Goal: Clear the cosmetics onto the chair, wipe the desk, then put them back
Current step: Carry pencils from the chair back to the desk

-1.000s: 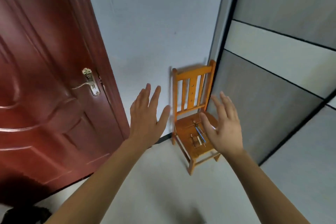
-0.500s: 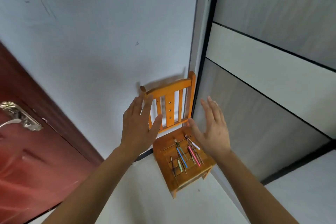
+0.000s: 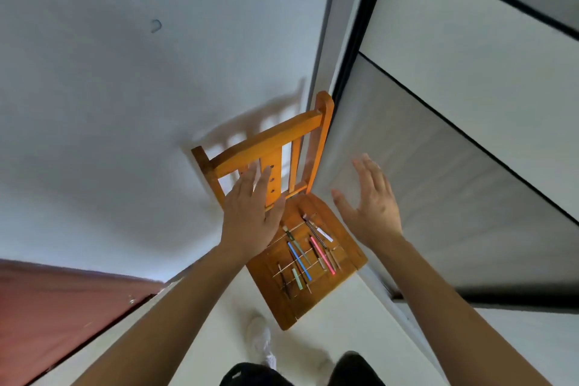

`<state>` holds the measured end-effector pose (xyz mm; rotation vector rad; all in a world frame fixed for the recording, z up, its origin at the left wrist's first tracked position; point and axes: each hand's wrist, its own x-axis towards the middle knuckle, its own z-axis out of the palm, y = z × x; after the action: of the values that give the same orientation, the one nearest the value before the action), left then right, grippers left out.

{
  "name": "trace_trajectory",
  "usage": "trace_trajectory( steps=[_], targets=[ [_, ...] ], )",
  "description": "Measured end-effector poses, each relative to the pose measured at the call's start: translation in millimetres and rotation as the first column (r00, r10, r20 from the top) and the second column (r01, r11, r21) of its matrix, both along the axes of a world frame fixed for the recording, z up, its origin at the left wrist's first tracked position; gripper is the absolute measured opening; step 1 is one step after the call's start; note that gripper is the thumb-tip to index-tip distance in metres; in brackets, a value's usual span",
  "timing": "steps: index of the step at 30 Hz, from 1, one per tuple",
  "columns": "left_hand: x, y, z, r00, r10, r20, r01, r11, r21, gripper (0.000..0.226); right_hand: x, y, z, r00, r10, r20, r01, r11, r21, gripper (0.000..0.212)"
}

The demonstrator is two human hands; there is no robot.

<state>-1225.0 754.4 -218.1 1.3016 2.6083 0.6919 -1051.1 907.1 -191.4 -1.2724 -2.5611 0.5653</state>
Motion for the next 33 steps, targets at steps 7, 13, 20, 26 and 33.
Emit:
trace_trajectory(
  steps=[7,13,20,26,33],
  targets=[
    [13,35,-129,0.986,0.092,0.141,-0.059,0.973,-0.223,0.065,-6,45,-127,0.985,0.04,0.166,-0.009,0.983,-0.184,0.071],
    [53,32,-266,0.931,0.271,0.243,-0.134,0.876,-0.464,0.065,7,55,-266,0.93,0.204,0.306,-0.092,0.935,-0.342,0.072],
    [112,4,-364,0.833,0.467,0.296,-0.234,0.782,-0.577,0.064,36,34,-374,0.883,0.289,0.371,-0.089,0.877,-0.473,0.069],
    [139,1,-409,0.733,0.622,0.276,-0.381,0.711,-0.591,0.082,46,-2,-430,0.881,0.269,0.389,-0.047,0.868,-0.494,0.068],
    [134,2,-445,0.743,0.626,0.235,-0.443,0.724,-0.528,0.079,38,-20,-461,0.878,0.314,0.361,-0.149,0.896,-0.418,0.066]
  ],
)
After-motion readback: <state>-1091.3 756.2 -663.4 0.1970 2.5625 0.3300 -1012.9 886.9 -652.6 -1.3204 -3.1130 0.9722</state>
